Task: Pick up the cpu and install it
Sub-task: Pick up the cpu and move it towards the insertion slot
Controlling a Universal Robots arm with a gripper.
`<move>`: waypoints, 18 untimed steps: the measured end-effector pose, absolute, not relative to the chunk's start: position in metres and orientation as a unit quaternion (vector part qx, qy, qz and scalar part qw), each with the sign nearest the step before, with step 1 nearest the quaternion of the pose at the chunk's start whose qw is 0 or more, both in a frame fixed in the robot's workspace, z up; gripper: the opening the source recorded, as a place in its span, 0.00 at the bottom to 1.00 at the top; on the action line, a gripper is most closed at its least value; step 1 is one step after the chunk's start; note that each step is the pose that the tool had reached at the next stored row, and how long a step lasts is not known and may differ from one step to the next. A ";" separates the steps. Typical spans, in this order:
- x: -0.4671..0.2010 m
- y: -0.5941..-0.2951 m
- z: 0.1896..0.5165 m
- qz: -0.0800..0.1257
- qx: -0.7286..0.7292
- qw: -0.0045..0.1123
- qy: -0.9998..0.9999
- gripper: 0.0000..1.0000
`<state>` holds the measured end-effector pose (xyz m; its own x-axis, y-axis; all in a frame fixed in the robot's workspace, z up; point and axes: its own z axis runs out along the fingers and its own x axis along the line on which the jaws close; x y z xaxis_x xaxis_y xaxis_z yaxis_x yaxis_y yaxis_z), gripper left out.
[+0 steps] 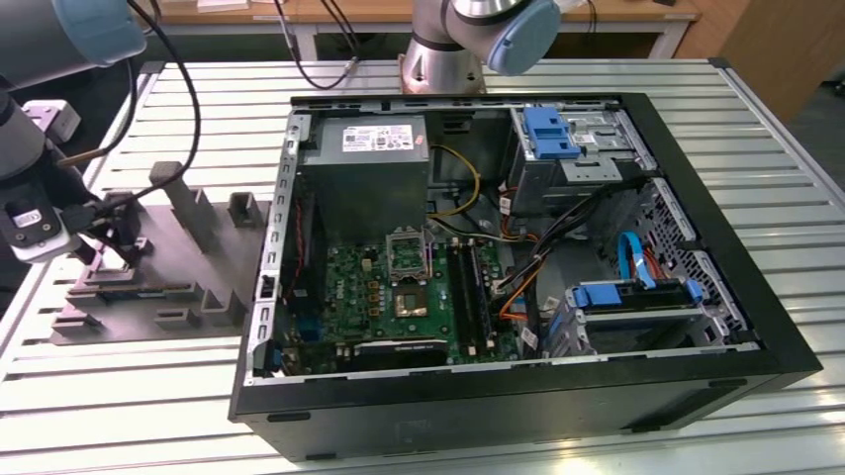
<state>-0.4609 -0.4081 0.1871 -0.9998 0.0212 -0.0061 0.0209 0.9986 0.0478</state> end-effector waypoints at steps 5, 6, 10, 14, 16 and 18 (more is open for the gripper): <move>-0.461 -0.408 0.186 0.023 0.011 0.003 1.000 0.56; -0.461 -0.408 0.186 0.022 0.011 0.003 1.000 0.56; -0.461 -0.408 0.185 0.021 0.011 0.003 1.000 0.56; -0.461 -0.408 0.184 0.021 0.012 0.003 1.000 0.56; -0.461 -0.408 0.183 0.020 0.012 0.003 1.000 0.56; -0.461 -0.408 0.183 0.020 0.012 0.003 1.000 0.56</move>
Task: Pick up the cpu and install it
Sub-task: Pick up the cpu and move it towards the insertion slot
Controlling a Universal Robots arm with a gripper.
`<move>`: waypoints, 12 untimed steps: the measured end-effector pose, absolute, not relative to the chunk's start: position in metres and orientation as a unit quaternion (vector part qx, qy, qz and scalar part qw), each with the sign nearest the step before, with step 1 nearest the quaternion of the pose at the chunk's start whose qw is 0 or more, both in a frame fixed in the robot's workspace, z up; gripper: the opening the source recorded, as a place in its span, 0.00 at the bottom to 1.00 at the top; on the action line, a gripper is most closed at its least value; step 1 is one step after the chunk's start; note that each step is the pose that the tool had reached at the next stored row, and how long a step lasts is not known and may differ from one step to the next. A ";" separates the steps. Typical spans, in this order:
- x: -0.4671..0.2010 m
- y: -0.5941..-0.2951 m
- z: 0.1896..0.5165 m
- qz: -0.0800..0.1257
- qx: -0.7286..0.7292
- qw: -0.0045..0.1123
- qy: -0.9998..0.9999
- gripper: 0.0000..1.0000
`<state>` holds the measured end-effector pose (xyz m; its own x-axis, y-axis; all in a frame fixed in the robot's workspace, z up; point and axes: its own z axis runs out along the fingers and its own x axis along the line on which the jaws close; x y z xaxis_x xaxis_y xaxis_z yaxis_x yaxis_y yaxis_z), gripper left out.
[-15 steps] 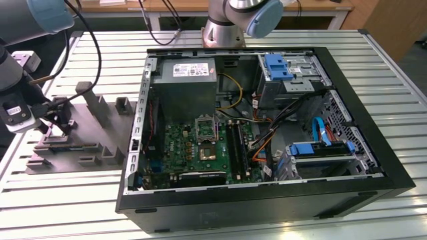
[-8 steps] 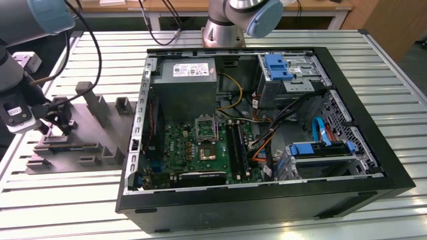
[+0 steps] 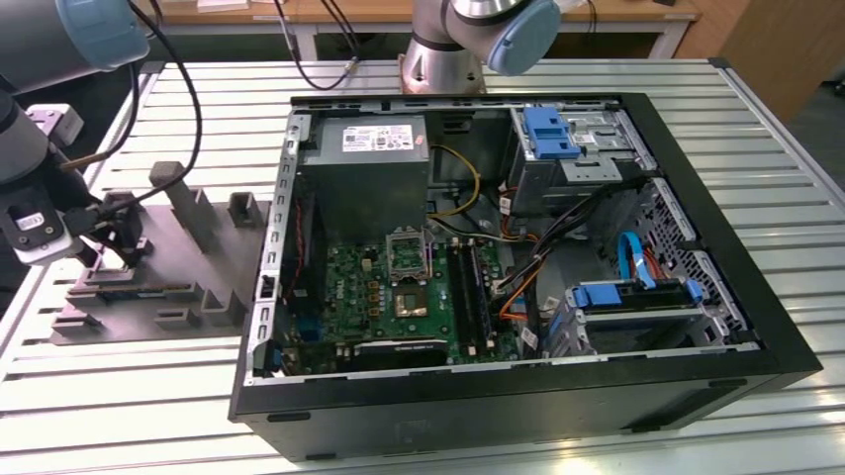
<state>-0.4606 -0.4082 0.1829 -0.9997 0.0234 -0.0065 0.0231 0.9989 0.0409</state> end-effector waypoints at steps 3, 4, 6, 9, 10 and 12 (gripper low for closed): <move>-0.461 -0.408 0.183 0.020 0.012 0.003 1.000 0.56; -0.461 -0.408 0.183 0.020 0.012 0.003 1.000 0.56; -0.461 -0.408 0.183 0.020 0.012 0.004 1.000 0.56; -0.461 -0.408 0.183 0.020 0.012 0.006 1.000 0.56; -0.461 -0.408 0.183 0.020 0.012 0.007 1.000 0.56; -0.461 -0.408 0.183 0.020 0.012 0.008 1.000 0.56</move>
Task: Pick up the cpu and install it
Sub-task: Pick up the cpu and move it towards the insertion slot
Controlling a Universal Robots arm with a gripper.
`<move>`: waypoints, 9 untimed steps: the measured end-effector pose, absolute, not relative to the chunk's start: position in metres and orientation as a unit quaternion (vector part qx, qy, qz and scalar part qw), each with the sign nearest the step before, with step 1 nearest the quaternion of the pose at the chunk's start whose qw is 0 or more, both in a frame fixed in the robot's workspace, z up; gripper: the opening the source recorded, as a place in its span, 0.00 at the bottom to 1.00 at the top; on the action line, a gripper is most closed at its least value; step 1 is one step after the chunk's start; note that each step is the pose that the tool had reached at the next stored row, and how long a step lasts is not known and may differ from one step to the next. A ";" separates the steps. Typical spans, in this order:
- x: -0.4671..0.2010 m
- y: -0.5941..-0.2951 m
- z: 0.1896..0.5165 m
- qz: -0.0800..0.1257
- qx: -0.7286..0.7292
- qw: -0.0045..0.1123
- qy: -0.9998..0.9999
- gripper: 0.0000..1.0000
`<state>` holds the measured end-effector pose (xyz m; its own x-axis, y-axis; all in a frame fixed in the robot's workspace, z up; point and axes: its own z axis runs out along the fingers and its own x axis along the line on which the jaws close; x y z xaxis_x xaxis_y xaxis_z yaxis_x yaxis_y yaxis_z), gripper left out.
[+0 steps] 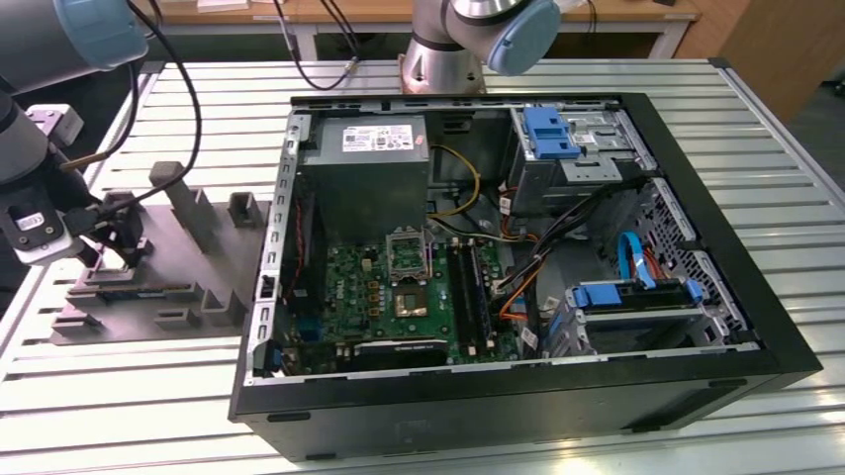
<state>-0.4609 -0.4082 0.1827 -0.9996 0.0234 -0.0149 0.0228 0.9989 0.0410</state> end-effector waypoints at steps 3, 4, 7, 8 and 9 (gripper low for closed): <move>-0.461 -0.408 0.183 0.020 0.012 0.009 1.000 0.56; -0.461 -0.408 0.183 0.019 0.012 0.009 1.000 0.56; -0.462 -0.408 0.183 0.019 0.012 0.009 1.000 0.56; -0.462 -0.408 0.183 0.019 0.012 0.009 1.000 0.56; -0.462 -0.408 0.183 0.019 0.011 0.009 1.000 0.56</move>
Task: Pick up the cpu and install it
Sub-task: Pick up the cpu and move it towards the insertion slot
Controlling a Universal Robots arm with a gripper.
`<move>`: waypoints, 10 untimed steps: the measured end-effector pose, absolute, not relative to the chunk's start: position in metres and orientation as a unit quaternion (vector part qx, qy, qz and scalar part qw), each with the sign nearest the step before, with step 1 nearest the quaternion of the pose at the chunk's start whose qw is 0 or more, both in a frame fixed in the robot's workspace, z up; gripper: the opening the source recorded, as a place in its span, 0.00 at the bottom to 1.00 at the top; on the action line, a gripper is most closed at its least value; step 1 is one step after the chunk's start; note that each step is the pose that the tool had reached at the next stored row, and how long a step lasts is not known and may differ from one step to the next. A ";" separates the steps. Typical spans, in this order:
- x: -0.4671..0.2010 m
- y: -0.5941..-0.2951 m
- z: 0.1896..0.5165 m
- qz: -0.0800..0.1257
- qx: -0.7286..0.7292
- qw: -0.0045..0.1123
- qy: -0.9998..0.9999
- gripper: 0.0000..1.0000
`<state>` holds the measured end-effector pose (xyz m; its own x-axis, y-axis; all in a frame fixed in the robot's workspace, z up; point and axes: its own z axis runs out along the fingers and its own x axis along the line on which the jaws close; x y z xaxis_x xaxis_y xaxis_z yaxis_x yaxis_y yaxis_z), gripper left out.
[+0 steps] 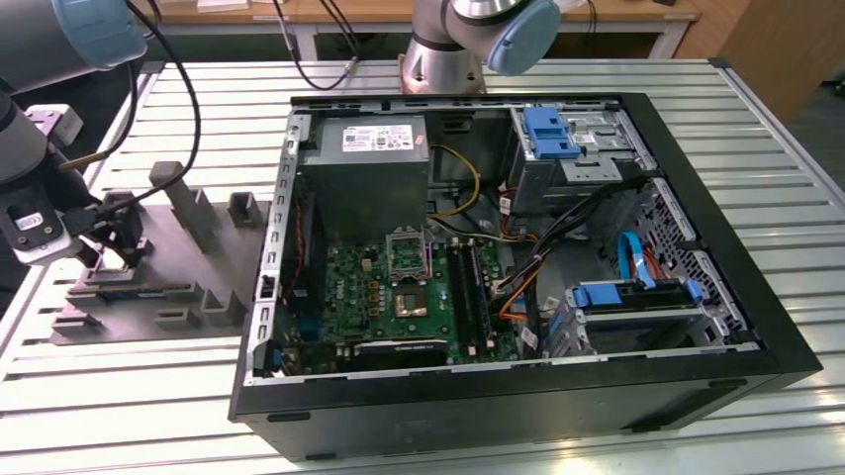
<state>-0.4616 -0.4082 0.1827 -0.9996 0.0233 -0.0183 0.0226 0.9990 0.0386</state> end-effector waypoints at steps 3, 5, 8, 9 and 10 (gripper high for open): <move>-0.462 -0.408 0.183 0.019 0.011 0.009 1.000 0.56; -0.462 -0.408 0.183 0.018 0.011 0.009 1.000 0.56; -0.461 -0.408 0.183 0.015 0.011 0.009 1.000 0.55; -0.461 -0.408 0.183 0.014 0.011 0.009 1.000 0.55; -0.461 -0.408 0.183 0.014 0.011 0.009 1.000 0.48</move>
